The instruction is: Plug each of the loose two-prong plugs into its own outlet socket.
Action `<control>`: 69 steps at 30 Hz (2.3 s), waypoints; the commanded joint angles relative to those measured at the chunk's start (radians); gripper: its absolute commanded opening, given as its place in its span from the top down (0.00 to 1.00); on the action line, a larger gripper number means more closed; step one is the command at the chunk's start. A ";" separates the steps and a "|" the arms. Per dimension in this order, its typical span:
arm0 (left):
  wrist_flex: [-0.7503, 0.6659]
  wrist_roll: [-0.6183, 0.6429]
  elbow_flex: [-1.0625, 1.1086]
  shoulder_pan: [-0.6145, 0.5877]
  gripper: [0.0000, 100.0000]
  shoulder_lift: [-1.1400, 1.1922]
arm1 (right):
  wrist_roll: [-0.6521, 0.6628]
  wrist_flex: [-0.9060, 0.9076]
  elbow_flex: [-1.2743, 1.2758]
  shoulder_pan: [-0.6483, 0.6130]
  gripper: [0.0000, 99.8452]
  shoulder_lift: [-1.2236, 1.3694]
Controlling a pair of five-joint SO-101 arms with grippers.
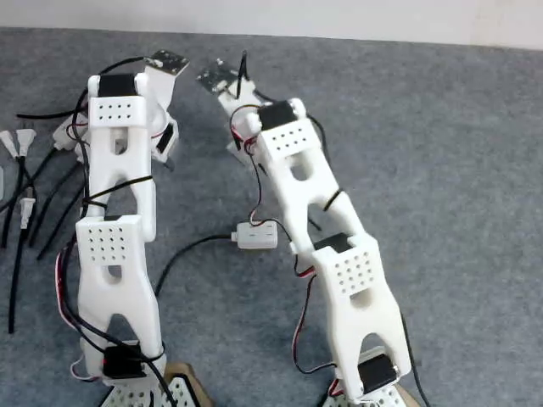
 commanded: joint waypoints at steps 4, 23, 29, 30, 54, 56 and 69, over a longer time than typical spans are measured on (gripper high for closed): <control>-0.002 -0.025 -0.013 -0.005 0.81 0.024 | -0.041 0.119 -0.217 -0.036 0.99 -0.028; -0.014 -0.032 -0.015 -0.018 0.81 0.067 | -0.037 0.496 -0.711 -0.137 0.99 -0.027; -0.014 -0.034 -0.015 -0.024 0.81 0.070 | -0.058 0.496 -0.348 -0.116 0.99 -0.202; -0.014 -0.034 -0.015 -0.024 0.81 0.070 | -0.058 0.496 -0.234 -0.116 0.99 -0.265; 0.028 0.115 -0.113 0.058 0.81 -0.059 | -0.041 -0.705 1.687 -0.076 0.99 -1.233; 0.028 0.118 -0.074 0.079 0.81 -0.122 | -0.041 -0.751 1.685 -0.053 0.99 -1.233; 0.028 0.121 0.251 0.216 0.81 -0.361 | -0.064 -0.780 1.429 0.079 0.99 -0.954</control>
